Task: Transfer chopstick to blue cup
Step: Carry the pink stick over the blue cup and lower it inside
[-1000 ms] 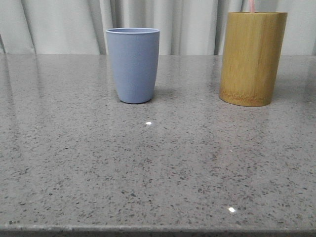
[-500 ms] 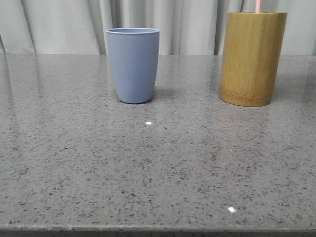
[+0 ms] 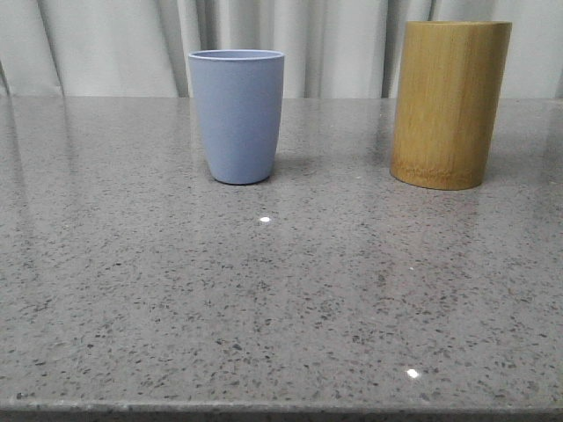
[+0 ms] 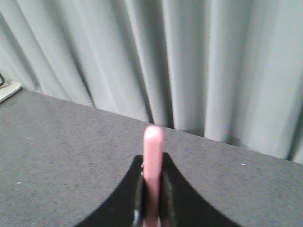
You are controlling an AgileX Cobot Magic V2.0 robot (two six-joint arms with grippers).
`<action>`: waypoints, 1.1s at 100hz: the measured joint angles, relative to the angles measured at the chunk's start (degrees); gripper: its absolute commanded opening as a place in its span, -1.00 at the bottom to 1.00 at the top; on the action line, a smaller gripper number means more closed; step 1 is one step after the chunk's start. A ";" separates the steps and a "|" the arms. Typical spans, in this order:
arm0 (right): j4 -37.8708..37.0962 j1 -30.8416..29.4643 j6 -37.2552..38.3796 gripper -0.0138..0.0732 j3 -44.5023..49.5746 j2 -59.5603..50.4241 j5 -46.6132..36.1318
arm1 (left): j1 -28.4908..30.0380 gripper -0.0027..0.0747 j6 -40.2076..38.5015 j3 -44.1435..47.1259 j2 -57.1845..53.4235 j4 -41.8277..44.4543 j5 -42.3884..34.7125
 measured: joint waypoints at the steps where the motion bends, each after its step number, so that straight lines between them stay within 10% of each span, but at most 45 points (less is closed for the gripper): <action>1: 0.20 0.51 0.00 -0.79 0.00 0.15 -0.34 | 0.00 -0.03 0.00 0.00 0.00 0.00 0.00; 84: 1.43 9.55 -1.40 -0.77 -0.02 15.68 -8.48 | 0.00 -0.03 0.00 0.00 0.00 0.00 0.00; 110: 1.34 9.55 -1.53 -0.25 0.09 18.00 -7.02 | 0.00 -0.03 0.00 0.00 0.00 0.00 0.00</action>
